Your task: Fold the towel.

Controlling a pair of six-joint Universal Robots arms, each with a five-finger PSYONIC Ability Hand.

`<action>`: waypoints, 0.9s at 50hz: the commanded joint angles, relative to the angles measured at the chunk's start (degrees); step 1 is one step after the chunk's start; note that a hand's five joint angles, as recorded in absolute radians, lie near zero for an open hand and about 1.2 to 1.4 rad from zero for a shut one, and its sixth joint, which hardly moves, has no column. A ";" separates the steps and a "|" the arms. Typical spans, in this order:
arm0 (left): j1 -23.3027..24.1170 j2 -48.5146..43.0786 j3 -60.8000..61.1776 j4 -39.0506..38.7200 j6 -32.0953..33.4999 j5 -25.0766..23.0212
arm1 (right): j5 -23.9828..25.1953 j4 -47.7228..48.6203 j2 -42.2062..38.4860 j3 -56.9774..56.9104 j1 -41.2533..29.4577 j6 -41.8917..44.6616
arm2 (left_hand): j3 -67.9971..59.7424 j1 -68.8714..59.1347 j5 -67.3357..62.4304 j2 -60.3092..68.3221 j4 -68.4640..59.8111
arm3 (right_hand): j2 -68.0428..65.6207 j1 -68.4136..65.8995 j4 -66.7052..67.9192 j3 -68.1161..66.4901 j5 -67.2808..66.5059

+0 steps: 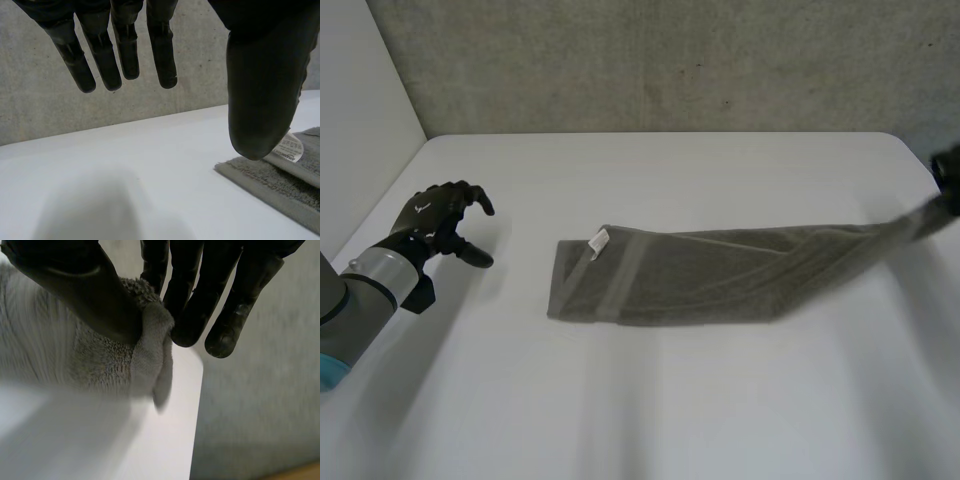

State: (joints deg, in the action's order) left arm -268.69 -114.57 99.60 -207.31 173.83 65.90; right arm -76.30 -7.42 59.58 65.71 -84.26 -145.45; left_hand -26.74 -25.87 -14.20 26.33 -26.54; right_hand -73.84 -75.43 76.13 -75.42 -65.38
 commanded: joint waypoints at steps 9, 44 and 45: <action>0.01 0.40 1.47 -2.04 0.45 0.02 | -7.64 -0.05 -6.40 -15.00 -44.76 -4.41 | 3.24 2.37 0.70 -2.82 3.04 | -6.16 -4.57 3.87 -4.58 -4.62; 1.50 1.37 3.32 -2.92 0.72 -0.24 | -11.24 11.46 0.28 19.98 -35.27 -9.33 | 3.24 2.37 0.70 -2.82 3.04 | 44.75 46.34 -47.04 46.33 46.29; 1.50 1.37 3.40 -2.92 0.72 -0.24 | -10.20 13.29 0.45 22.15 -33.96 -9.33 | 3.24 2.37 0.70 -2.82 3.04 | 44.08 45.67 -46.37 45.66 45.63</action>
State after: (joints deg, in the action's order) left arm -267.56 -113.21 102.79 -210.24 174.55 65.66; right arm -90.05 -0.83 58.35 77.95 -123.59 -153.07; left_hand -26.74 -25.86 -14.18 26.33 -26.54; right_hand -27.26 -26.73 27.56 -27.38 -18.08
